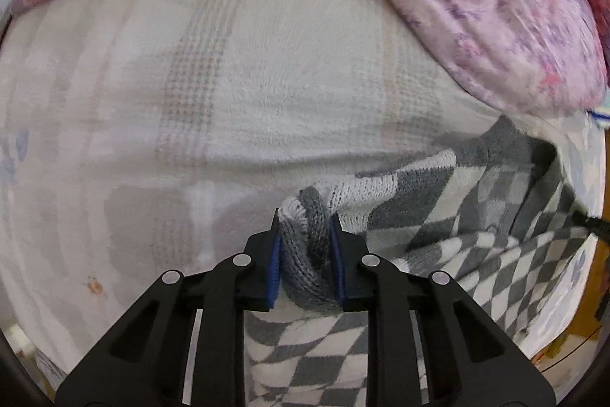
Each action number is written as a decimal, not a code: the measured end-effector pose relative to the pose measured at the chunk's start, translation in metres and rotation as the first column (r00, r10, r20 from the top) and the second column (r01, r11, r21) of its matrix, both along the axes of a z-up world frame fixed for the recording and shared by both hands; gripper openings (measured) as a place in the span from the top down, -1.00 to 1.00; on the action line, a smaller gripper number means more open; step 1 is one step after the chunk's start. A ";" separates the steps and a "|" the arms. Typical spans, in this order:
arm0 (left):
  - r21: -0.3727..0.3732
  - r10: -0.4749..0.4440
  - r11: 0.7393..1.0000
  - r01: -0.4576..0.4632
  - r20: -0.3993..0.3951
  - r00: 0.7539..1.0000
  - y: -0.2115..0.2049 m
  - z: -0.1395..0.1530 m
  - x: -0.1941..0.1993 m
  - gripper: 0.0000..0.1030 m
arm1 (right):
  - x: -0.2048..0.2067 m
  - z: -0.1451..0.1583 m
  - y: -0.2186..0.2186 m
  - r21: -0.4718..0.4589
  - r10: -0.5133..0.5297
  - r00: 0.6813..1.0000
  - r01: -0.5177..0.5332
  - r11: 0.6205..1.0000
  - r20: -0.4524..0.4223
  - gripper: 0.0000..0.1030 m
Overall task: Fold large clothes
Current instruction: 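Lift the hem with both grippers and fold it over toward the collar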
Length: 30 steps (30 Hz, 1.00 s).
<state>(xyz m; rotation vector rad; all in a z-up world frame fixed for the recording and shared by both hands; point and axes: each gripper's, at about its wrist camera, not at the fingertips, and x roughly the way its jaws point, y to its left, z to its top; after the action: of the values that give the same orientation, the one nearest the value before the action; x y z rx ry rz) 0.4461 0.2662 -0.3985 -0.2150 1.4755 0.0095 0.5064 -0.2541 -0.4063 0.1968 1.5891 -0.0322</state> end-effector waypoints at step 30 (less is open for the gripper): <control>0.175 -0.042 0.985 -0.009 0.282 0.958 -0.034 0.138 -0.219 0.63 | -0.212 0.150 0.020 -0.110 0.122 0.940 -0.091 0.990 0.319 0.69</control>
<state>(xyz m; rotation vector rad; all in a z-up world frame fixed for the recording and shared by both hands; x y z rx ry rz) 0.2273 0.2317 -0.2610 -0.0578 1.1807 0.0906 0.2947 -0.2338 -0.2563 0.0386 1.2629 0.0103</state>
